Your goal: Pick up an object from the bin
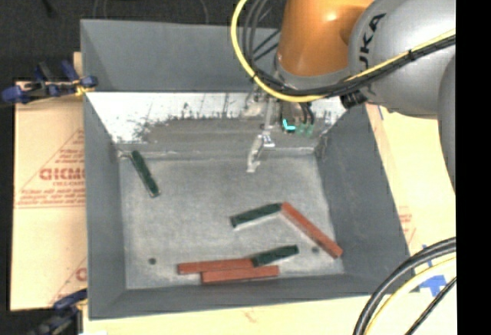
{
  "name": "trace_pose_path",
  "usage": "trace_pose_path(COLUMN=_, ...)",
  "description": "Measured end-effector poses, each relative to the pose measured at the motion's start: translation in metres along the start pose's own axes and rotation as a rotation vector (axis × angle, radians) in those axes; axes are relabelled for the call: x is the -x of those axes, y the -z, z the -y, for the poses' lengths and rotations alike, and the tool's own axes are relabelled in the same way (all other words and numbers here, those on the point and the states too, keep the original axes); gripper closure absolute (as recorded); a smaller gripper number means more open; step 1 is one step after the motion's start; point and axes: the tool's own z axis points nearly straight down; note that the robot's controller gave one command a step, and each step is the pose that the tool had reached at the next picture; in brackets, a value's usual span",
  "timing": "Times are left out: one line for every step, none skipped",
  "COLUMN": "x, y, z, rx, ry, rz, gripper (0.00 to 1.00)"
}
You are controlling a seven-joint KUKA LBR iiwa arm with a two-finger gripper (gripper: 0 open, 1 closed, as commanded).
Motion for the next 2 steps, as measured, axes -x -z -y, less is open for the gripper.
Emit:
trace_pose_path(x=0.001, y=0.005, z=0.000, rx=0.001, ry=0.000, rz=0.008, gripper=0.00)
trace_pose_path(x=-0.009, y=-0.028, z=0.007, rx=0.000, ry=0.070, rz=0.013, gripper=0.00)
